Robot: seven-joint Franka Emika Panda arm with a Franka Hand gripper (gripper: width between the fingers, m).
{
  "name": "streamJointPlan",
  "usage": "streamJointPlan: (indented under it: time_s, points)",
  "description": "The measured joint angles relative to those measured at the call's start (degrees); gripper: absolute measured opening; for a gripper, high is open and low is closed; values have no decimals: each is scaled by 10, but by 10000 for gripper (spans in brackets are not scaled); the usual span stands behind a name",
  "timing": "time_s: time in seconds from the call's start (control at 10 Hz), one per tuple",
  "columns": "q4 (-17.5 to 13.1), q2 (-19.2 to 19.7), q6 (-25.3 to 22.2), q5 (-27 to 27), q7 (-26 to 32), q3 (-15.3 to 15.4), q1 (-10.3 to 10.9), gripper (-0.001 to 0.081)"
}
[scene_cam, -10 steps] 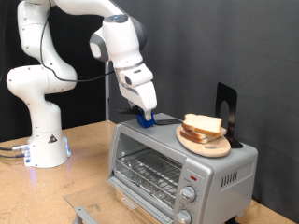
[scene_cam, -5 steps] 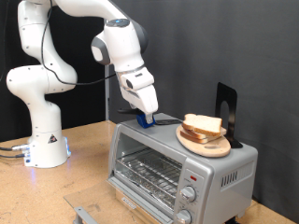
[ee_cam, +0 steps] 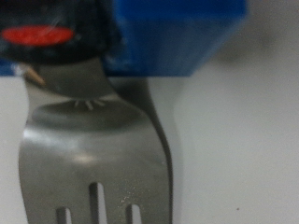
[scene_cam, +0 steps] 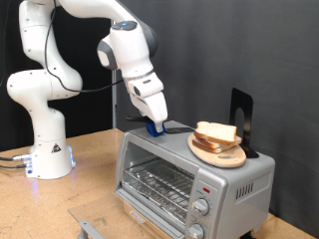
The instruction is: Make a piece of toast with the oven
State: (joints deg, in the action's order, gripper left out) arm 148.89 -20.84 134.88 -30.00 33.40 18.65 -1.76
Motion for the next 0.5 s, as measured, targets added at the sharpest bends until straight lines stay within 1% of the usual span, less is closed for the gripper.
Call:
streamJointPlan:
  time_s: [0.2, 0.3, 0.4, 0.5]
  points:
    - [1, 0, 0, 0, -3, 0, 0, 808]
    - [3, 0, 0, 0, -4, 0, -1, 721]
    - [3, 0, 0, 1, -4, 0, -1, 573]
    - [3, 0, 0, 1, -4, 0, -1, 573]
